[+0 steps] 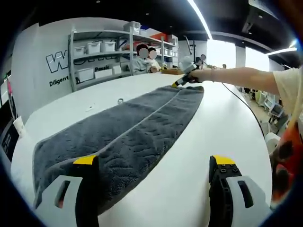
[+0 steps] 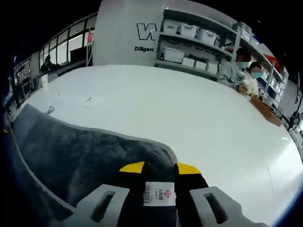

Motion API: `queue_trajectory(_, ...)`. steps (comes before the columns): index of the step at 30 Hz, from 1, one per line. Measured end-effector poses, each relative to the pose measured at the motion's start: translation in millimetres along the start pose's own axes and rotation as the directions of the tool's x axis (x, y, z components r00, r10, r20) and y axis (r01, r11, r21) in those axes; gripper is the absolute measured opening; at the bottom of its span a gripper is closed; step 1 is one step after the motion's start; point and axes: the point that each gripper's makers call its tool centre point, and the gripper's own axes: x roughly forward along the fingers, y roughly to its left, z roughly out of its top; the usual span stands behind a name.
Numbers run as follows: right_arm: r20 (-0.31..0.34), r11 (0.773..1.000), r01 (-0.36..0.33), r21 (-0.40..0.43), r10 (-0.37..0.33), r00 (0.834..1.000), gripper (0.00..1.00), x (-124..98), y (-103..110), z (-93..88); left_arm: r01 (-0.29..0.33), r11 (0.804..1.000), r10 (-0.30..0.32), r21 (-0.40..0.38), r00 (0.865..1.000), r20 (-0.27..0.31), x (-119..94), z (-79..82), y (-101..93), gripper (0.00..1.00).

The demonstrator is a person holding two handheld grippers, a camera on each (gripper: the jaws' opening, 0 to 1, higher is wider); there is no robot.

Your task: Open the folded towel by lifting each exposed corner and separating the folded layers until the towel lies flat within the target outline without major curled edges

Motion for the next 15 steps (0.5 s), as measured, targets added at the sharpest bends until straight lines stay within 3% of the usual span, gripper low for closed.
queue_trajectory(2,0.002,1.0,0.027,-0.003,-0.027,1.0,0.31,0,-4,1.1,-0.002,1.0,0.002,0.001,1.0,-0.002,0,-0.6,0.1,0.95)
queue_trajectory(11,0.004,0.998,0.068,0.017,-0.068,0.998,0.36,-2,-9,-0.8,-0.007,1.0,0.007,-0.006,1.0,0.006,-2,0.9,2.8,0.94)
queue_trajectory(15,-0.015,0.995,0.091,-0.036,-0.092,0.996,0.4,-10,-10,-1.2,-0.006,1.0,0.006,-0.008,1.0,0.016,-3,2.9,2.7,0.94)
